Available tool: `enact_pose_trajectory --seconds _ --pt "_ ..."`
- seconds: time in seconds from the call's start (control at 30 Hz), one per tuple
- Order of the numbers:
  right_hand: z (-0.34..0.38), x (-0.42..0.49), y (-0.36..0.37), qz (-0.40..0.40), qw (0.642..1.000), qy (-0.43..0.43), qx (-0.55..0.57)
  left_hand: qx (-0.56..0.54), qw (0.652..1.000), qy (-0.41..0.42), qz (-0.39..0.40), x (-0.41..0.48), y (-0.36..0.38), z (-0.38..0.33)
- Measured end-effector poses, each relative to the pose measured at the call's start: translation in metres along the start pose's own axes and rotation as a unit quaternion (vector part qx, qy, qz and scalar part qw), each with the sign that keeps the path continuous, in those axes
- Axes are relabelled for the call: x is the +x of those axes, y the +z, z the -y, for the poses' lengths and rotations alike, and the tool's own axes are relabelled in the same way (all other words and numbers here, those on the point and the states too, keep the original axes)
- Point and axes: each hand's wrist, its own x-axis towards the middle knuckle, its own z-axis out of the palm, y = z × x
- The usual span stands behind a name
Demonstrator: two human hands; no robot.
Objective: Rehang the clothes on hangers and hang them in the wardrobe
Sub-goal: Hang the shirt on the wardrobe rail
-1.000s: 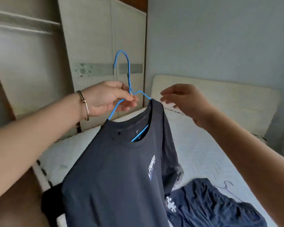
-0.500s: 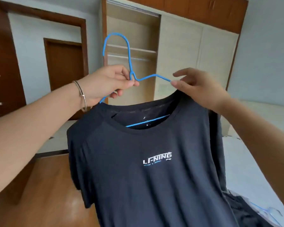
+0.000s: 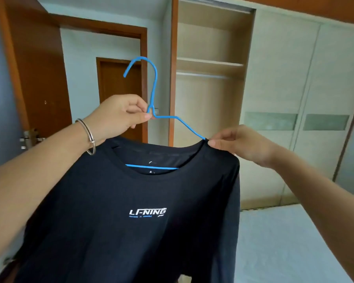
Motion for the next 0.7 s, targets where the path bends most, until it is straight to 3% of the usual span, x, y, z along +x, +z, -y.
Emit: enact_pose_trajectory --seconds 0.37,0.57,0.7 --pt "-0.043 0.246 0.046 -0.093 0.981 -0.111 0.128 0.102 0.995 -0.005 -0.016 0.159 -0.019 0.115" --pt "-0.084 0.335 0.067 -0.22 0.957 -0.142 0.124 0.128 0.991 0.017 -0.036 0.24 0.018 0.18" --pt "-0.101 0.395 0.057 -0.229 0.959 -0.165 0.04 0.117 0.99 0.058 -0.049 0.296 0.047 0.229"
